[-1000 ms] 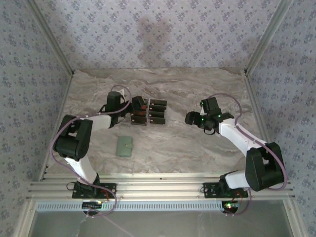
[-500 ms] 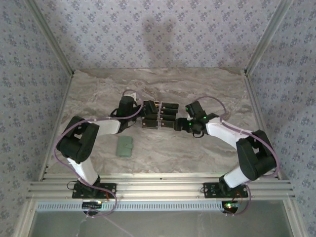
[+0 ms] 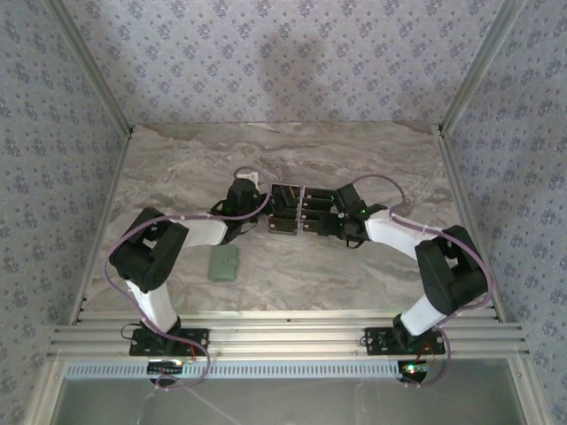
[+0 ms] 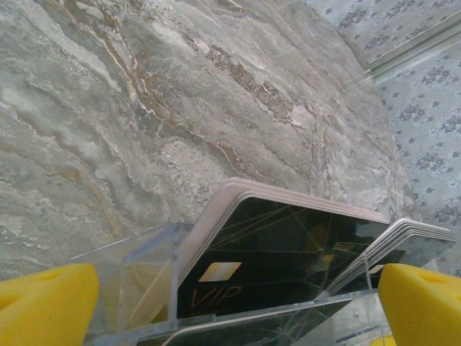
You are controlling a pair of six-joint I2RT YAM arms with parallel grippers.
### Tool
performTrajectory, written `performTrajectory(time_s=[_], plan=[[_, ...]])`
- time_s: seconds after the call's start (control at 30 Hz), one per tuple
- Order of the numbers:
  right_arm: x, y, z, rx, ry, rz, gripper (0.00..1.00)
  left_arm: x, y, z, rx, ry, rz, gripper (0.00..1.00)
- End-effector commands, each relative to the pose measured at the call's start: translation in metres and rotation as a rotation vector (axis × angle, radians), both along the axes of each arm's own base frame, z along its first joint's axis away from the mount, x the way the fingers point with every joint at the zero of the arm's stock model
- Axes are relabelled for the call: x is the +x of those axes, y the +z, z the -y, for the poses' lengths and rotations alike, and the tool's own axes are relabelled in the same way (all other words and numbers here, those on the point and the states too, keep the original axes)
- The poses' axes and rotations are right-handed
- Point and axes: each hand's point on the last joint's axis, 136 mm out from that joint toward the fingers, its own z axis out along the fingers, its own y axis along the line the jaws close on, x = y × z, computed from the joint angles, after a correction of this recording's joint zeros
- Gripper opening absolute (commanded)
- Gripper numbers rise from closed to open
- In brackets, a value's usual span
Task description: Put the credit cards into the card holder
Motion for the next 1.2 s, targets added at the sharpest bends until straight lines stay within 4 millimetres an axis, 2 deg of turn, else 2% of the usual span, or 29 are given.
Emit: performTrajectory(time_s=[0.0,0.27,0.7,0.9,1.17], plan=[[-0.005,-0.001,0.029,-0.043,-0.092,-0.002,0.81,0.004,0.01,0.019,-0.039,-0.021,0.024,1.0],[-0.003,-0.001,0.066,-0.037,-0.182,-0.009,0.81,0.006,0.009,0.045,-0.06,-0.054,0.02,1.0],[-0.002,0.0,0.102,0.001,-0.27,-0.022,0.81,0.003,0.005,0.098,-0.077,-0.133,0.014,1.0],[-0.001,0.007,0.097,0.046,-0.232,-0.004,0.81,0.003,0.008,0.095,-0.066,-0.125,0.019,1.0],[-0.006,0.041,0.084,0.128,-0.192,0.062,0.81,0.007,0.024,0.074,-0.082,-0.083,0.04,1.0]])
